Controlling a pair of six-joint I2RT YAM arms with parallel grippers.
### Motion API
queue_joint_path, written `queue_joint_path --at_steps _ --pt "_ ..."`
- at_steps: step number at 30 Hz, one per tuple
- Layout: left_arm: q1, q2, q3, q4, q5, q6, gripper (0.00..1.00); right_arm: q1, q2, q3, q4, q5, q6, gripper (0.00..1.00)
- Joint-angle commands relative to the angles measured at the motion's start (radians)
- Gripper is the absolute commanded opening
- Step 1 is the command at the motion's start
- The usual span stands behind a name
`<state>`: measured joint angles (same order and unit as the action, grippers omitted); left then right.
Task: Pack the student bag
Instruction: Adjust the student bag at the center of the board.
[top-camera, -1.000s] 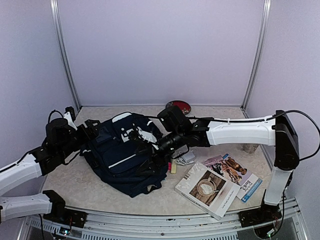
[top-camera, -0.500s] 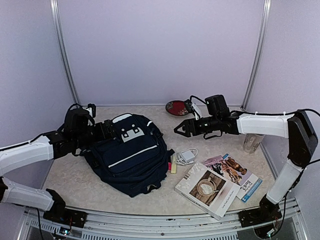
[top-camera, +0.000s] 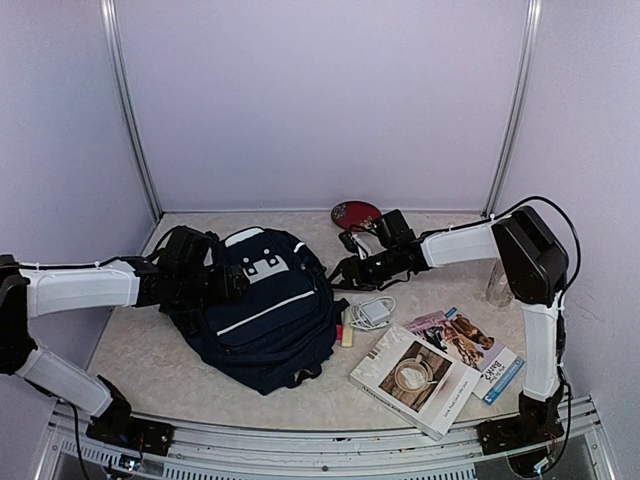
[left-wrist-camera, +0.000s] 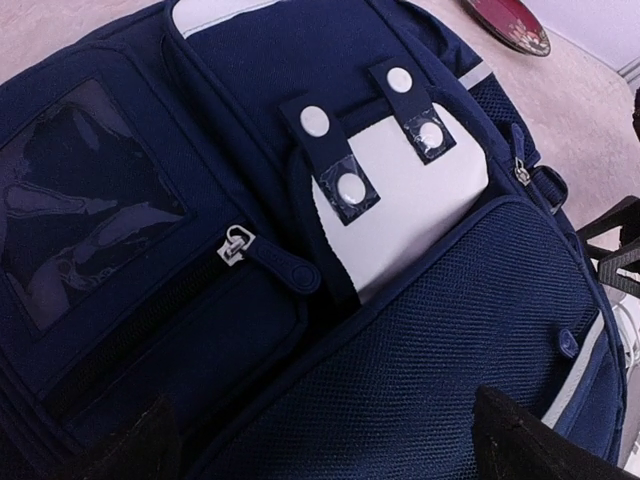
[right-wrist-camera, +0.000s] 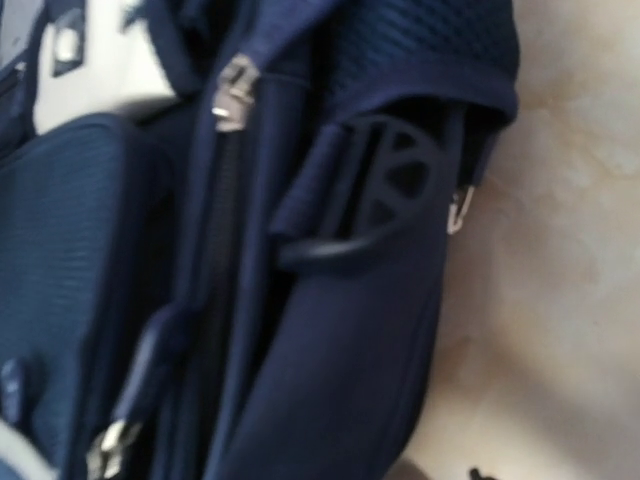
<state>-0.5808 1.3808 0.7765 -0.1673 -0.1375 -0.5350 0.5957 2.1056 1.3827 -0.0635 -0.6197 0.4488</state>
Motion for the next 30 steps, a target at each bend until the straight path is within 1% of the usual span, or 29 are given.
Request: queue_joint_path --at_steps 1,3,8,11,14,17,19,20,21,22,25,30 --pt "-0.005 0.040 0.013 0.009 0.010 0.053 0.99 0.014 0.069 0.049 0.022 -0.081 0.073 0.61" --pt "-0.003 0.066 0.022 0.012 0.009 0.067 0.99 0.020 0.093 0.062 0.043 -0.111 0.097 0.61" --pt "0.002 0.106 0.031 0.038 0.028 0.090 0.99 0.024 0.094 0.092 0.029 -0.123 0.087 0.55" --pt "0.002 0.115 0.031 0.052 0.036 0.100 0.99 0.028 0.105 0.111 0.031 -0.158 0.100 0.48" --pt "0.002 0.116 0.028 0.064 0.040 0.101 0.99 0.030 0.126 0.168 -0.023 -0.200 0.078 0.41" --pt "0.002 0.105 0.021 0.074 0.044 0.100 0.99 0.031 0.122 0.164 0.008 -0.261 0.103 0.33" --pt "0.001 0.092 0.013 0.080 0.049 0.104 0.99 0.034 0.117 0.159 0.036 -0.293 0.124 0.26" --pt "-0.001 0.084 0.011 0.079 0.041 0.105 0.99 0.035 0.113 0.156 0.043 -0.303 0.129 0.20" --pt "-0.008 0.072 0.009 0.077 0.025 0.109 0.99 0.037 0.107 0.154 0.047 -0.309 0.132 0.11" --pt "-0.016 0.059 0.009 0.076 0.007 0.116 0.99 0.038 0.097 0.147 0.052 -0.314 0.133 0.01" --pt "-0.048 0.003 0.013 0.081 -0.032 0.151 0.99 0.038 0.048 0.109 0.076 -0.295 0.143 0.00" --pt "-0.107 -0.053 0.051 0.073 -0.032 0.239 0.99 0.040 -0.043 0.035 0.074 -0.253 0.134 0.00"
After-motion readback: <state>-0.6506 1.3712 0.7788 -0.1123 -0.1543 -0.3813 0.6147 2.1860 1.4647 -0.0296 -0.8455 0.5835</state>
